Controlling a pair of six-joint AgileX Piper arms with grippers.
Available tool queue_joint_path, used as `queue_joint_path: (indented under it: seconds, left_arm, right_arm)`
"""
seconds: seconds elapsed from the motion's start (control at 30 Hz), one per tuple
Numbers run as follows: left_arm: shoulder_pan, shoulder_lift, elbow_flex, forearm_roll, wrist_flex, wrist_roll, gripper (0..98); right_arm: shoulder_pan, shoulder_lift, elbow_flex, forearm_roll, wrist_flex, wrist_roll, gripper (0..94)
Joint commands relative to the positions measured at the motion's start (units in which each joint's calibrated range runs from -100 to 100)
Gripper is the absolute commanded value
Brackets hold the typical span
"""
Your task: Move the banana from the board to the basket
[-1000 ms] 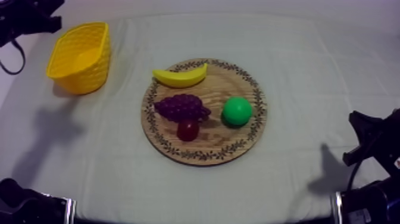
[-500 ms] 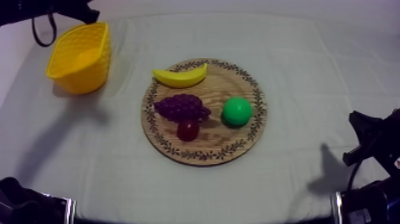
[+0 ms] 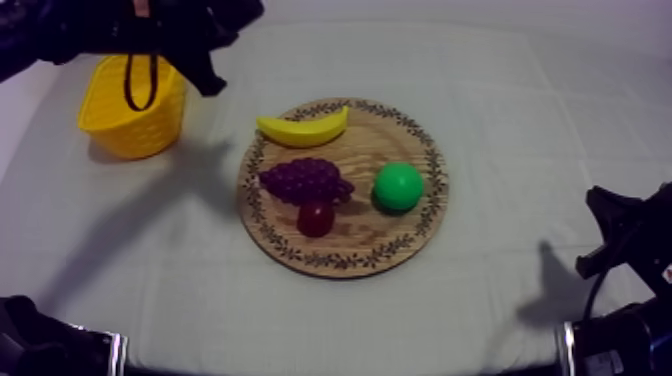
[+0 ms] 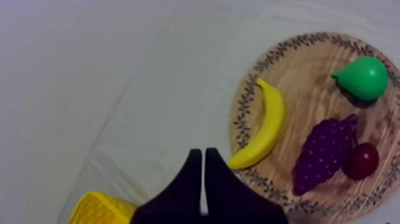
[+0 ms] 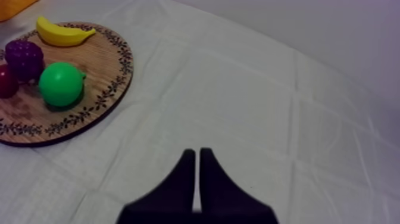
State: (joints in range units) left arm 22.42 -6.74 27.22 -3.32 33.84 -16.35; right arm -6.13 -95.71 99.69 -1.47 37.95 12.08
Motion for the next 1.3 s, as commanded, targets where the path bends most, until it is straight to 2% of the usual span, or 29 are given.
queue_joint_path:
  seconds: [0.0,0.2,0.37,0.53,0.6,0.67,0.73,0.83,0.9,1.0,1.27]
  left_arm:
    - [0.54,1.1,0.33,-0.05,0.06,-0.02,0.1]
    - [2.37,3.03,1.94,-0.44,-0.17,-0.05,0.1]
    - [3.83,3.4,4.48,-2.87,-1.8,3.93,0.1]
    - [4.67,3.55,5.58,-3.73,-1.64,5.24,0.1]
    - [5.08,3.5,5.8,-4.83,-1.2,6.68,0.9]
    - [5.63,3.42,6.13,-7.09,-0.89,9.67,6.8]
    - [6.07,3.31,6.24,-8.81,-0.05,11.71,23.6]
    - [6.35,3.13,5.43,-9.67,1.62,12.5,49.0]
    - [6.32,3.11,4.06,-9.13,3.47,11.66,58.6]
    - [6.2,3.58,2.67,-8.69,4.68,10.99,62.1]
    - [5.74,6.9,3.04,-9.12,2.46,11.54,60.7]
  right_arm:
    - [0.01,-0.04,-0.03,-0.02,0.03,0.01,0.5]
    - [0.01,-0.04,-0.03,-0.02,0.03,0.01,0.5]
    - [0.01,-0.04,-0.03,-0.02,0.03,0.01,0.5]
    - [0.01,-0.04,-0.03,-0.02,0.03,0.01,0.5]
    - [0.01,-0.04,-0.03,-0.02,0.03,0.01,0.5]
    - [0.01,-0.04,-0.03,-0.02,0.03,0.01,0.5]
    - [0.01,-0.04,-0.03,-0.02,0.03,0.01,0.5]
    - [0.01,-0.04,-0.03,-0.02,0.03,0.01,0.5]
    - [0.01,-0.04,-0.03,-0.02,0.03,0.01,0.5]
    - [0.01,-0.04,-0.03,-0.02,0.03,0.01,0.5]
    - [0.01,-0.04,-0.03,-0.02,0.03,0.01,0.5]
